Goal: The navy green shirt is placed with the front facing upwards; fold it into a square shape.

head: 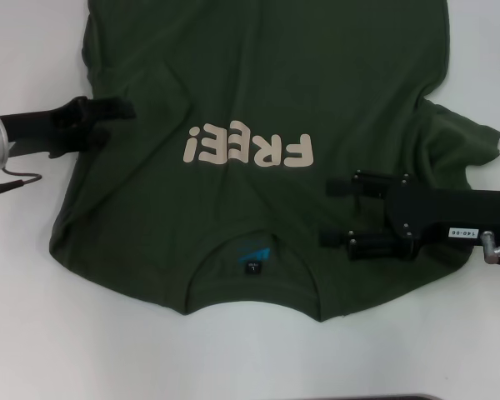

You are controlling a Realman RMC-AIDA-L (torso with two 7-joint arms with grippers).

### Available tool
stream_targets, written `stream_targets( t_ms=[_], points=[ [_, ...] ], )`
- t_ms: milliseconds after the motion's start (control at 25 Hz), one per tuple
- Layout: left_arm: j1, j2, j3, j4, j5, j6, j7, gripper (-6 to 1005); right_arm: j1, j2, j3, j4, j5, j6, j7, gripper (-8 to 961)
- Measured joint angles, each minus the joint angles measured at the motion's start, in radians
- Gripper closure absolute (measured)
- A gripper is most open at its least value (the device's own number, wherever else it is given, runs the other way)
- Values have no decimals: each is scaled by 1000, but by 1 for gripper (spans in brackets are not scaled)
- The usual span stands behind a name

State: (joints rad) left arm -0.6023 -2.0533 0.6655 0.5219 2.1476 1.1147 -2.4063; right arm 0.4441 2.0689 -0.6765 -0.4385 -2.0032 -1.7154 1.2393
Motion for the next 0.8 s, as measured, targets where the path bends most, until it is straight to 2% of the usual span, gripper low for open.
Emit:
stream_targets(
  t_ms=[440, 720, 800],
  points=[
    [3, 0, 3, 0, 2, 5, -2, 283, 2, 0, 0, 0, 0, 1, 0, 26],
    [5, 0, -8, 2, 2, 104, -4, 282, 2, 0, 0, 0, 0, 1, 0, 26],
    [3, 2, -18, 5, -4, 174, -6, 282, 2, 0, 0, 0, 0, 1, 0, 26]
  ],
)
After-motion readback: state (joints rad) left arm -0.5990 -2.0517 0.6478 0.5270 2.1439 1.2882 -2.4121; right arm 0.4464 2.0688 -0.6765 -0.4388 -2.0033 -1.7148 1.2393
